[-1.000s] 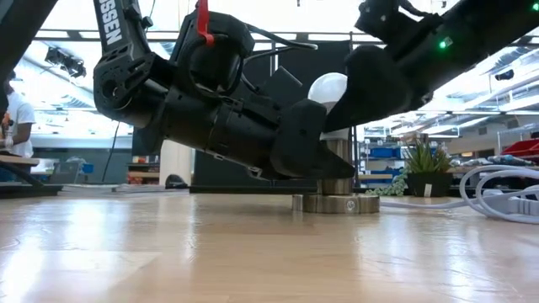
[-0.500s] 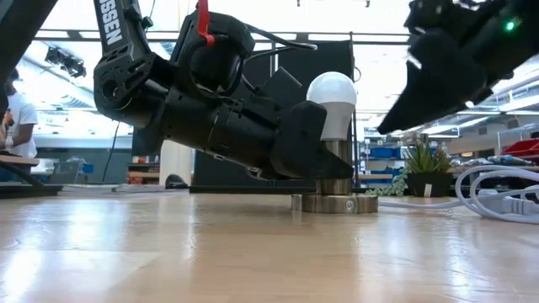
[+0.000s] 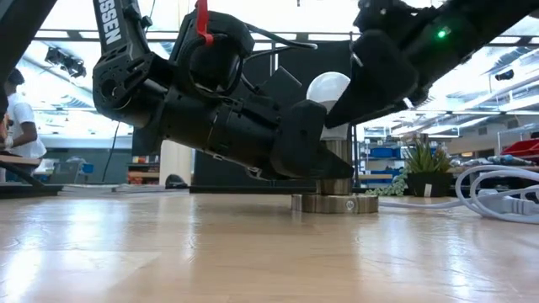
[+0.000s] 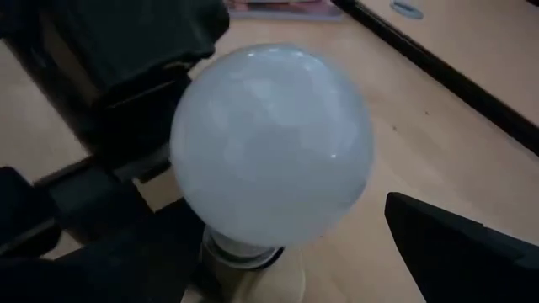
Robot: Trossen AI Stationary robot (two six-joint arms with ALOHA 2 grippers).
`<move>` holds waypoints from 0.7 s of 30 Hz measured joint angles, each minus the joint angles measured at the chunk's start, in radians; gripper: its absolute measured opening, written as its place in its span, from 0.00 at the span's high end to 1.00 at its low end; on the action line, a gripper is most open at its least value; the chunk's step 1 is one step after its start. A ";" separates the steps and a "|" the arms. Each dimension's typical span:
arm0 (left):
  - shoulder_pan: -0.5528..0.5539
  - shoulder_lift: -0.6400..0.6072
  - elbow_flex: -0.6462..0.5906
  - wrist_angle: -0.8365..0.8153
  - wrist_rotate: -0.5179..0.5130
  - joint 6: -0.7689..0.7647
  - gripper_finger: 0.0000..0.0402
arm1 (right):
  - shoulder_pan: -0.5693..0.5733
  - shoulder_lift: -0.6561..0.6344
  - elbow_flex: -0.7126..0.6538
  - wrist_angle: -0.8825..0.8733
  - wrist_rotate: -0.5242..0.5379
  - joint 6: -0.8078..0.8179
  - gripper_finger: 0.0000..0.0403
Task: Screw lightbulb
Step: Remove the white lightbulb from the desk lamp
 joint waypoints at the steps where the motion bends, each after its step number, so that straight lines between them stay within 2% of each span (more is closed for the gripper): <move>1: 0.000 0.000 0.000 0.000 0.000 -0.001 0.53 | -0.007 0.000 0.000 -0.005 -0.007 -0.007 0.07; 6: 0.000 0.000 0.000 0.000 -0.002 -0.004 0.53 | -0.013 -0.002 0.004 -0.142 -0.026 0.048 0.07; 12: -0.002 0.000 0.000 0.000 -0.003 -0.003 0.53 | 0.033 0.003 -0.003 -0.457 -0.030 0.374 0.07; 14: -0.002 0.000 0.000 0.000 0.000 -0.002 0.53 | 0.053 -0.001 0.001 -0.434 -0.031 0.394 0.07; 18: -0.001 0.000 0.000 -0.001 0.000 0.000 0.53 | 0.077 0.000 0.002 -0.348 -0.038 0.315 0.07; 21: -0.001 0.000 0.000 0.000 0.000 0.000 0.53 | 0.068 0.000 0.002 -0.385 -0.059 0.358 0.07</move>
